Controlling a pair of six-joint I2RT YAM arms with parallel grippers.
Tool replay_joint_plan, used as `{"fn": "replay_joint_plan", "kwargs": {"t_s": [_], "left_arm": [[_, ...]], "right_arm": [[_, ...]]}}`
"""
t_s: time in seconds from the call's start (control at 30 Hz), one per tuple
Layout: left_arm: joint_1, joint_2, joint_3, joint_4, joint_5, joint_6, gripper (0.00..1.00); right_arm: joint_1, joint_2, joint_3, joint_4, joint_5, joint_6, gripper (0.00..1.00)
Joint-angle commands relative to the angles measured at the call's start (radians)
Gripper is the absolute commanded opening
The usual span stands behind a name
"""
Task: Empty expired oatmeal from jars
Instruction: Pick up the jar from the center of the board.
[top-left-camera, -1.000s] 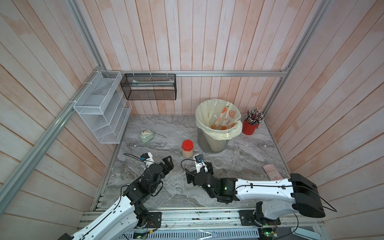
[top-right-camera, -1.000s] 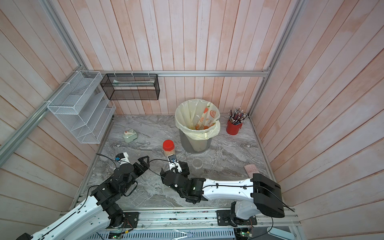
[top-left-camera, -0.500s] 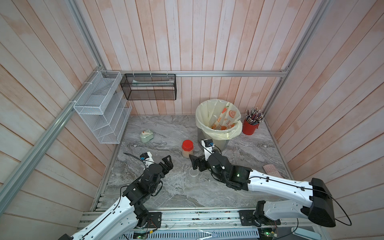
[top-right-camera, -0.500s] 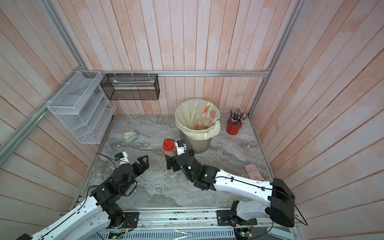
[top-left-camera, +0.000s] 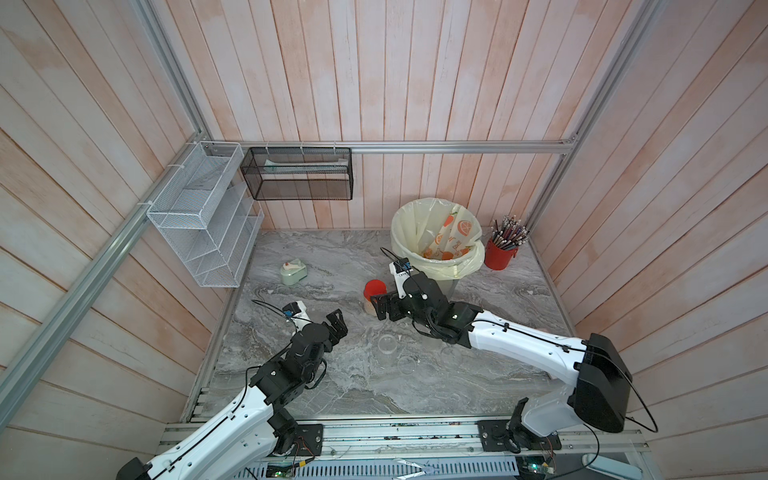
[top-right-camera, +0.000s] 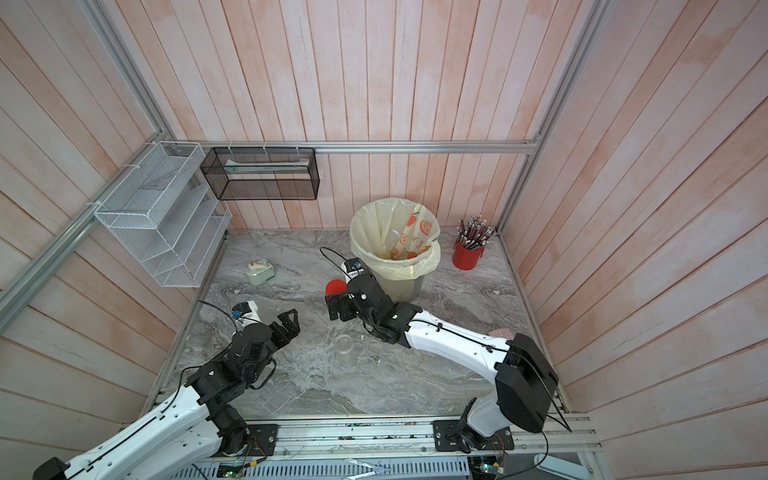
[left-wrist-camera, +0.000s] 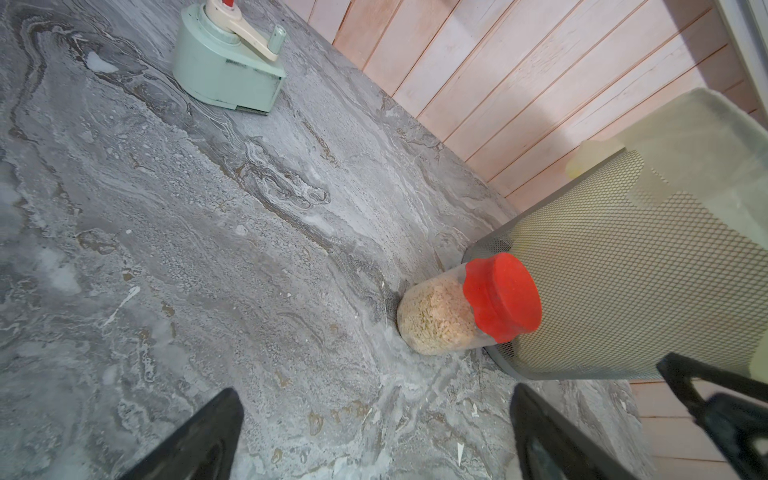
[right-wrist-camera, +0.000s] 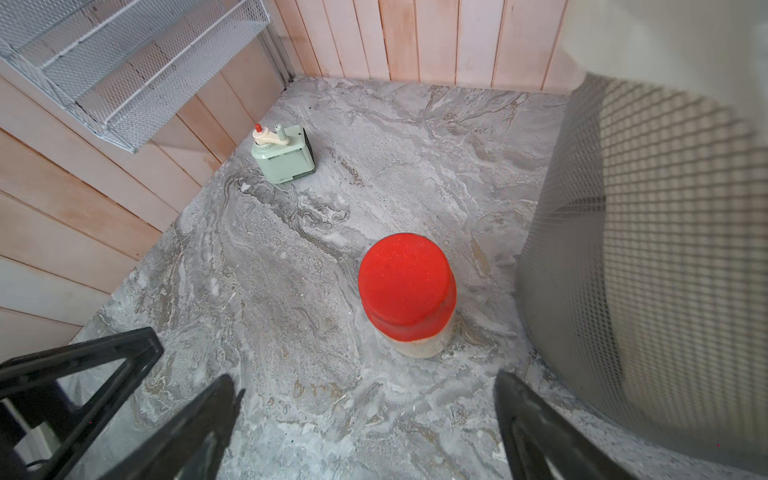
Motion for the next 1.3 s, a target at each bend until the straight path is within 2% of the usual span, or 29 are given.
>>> {"fn": "replay_joint_plan", "kwargs": {"t_s": [0.0, 0.1, 0.57, 0.73, 0.87, 1.27], "left_arm": [[0.008, -0.001, 0.028, 0.035, -0.011, 0.073, 1.0], [0.009, -0.004, 0.021, 0.079, 0.043, 0.162, 1.0], [0.009, -0.078, -0.033, 0.168, 0.103, 0.265, 1.0], [0.009, -0.108, -0.051, 0.159, 0.101, 0.269, 1.0], [0.009, -0.129, -0.057, 0.158, 0.1, 0.278, 1.0], [0.009, -0.167, -0.064, 0.15, 0.12, 0.329, 1.0]], "right_arm": [[-0.027, 0.072, 0.062, -0.059, -0.045, -0.026, 0.98], [-0.038, 0.152, 0.119, -0.09, -0.043, -0.052, 0.98], [-0.047, 0.399, 0.31, -0.198, 0.014, -0.095, 0.98], [-0.051, 0.439, 0.336, -0.205, 0.027, -0.104, 0.97], [-0.054, 0.465, 0.349, -0.197, 0.03, -0.104, 0.89], [-0.06, 0.496, 0.364, -0.167, 0.047, -0.098, 0.83]]}}
